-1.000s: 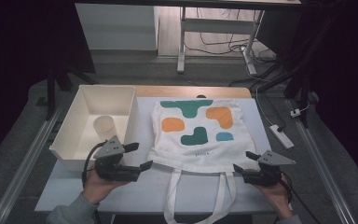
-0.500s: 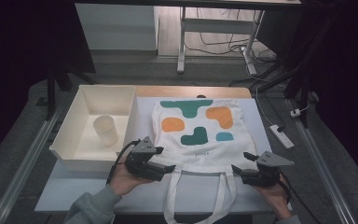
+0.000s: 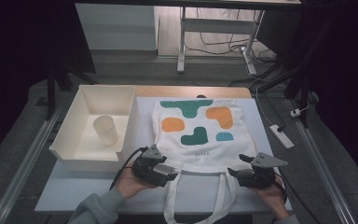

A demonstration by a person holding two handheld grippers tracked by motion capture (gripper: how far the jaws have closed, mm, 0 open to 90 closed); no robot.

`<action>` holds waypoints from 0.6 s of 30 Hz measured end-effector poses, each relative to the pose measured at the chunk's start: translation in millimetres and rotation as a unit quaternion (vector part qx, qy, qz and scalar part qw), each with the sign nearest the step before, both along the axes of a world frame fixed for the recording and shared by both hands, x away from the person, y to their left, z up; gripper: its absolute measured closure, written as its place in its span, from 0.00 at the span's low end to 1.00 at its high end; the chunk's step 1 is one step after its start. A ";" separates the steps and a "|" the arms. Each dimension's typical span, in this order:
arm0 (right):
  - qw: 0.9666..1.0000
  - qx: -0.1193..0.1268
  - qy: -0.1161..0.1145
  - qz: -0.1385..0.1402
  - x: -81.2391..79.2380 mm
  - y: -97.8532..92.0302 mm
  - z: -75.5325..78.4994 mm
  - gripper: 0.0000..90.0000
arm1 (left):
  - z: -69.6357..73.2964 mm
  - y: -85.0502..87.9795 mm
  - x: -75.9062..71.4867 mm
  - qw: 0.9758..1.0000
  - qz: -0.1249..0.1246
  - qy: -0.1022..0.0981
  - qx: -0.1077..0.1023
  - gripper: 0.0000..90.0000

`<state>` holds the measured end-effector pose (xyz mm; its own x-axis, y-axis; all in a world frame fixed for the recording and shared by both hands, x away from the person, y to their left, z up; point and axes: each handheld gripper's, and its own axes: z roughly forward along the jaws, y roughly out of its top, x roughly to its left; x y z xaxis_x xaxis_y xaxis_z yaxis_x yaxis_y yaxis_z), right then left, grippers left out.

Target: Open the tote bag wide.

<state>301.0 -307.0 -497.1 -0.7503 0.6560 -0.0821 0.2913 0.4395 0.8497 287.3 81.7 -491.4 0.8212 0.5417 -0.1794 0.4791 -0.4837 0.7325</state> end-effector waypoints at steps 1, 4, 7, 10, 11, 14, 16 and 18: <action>1.000 -0.002 -0.002 0.002 -0.4 0.5 0.1 0.30 | -1.2 -0.1 -0.5 1.000 -0.001 0.002 0.000 0.26; 1.000 -0.005 -0.005 0.007 -3.0 2.7 1.5 0.31 | -4.1 -0.4 -2.6 1.000 -0.007 0.008 0.003 0.28; 1.000 -0.017 -0.009 0.016 -6.1 7.7 2.0 0.31 | -9.0 -2.4 -5.3 1.000 -0.016 0.017 0.008 0.29; 0.999 -0.024 -0.010 0.020 -7.1 10.3 1.4 0.31 | -11.4 -4.2 -6.5 0.999 -0.023 0.023 0.014 0.33; 0.999 -0.024 -0.009 0.021 -7.2 10.6 1.4 0.31 | -13.0 -5.3 -7.0 0.999 -0.026 0.028 0.016 0.34; 0.999 -0.024 -0.009 0.022 -8.1 10.9 1.9 0.31 | -16.8 -8.3 -10.5 0.997 -0.043 0.045 0.034 0.37; 0.999 -0.024 -0.009 0.023 -9.1 11.0 2.3 0.31 | -18.5 -8.0 -14.5 0.997 -0.050 0.052 0.040 0.41; 0.999 -0.024 -0.011 0.024 -9.7 10.7 2.6 0.31 | -20.6 -7.5 -18.7 0.995 -0.058 0.059 0.046 0.44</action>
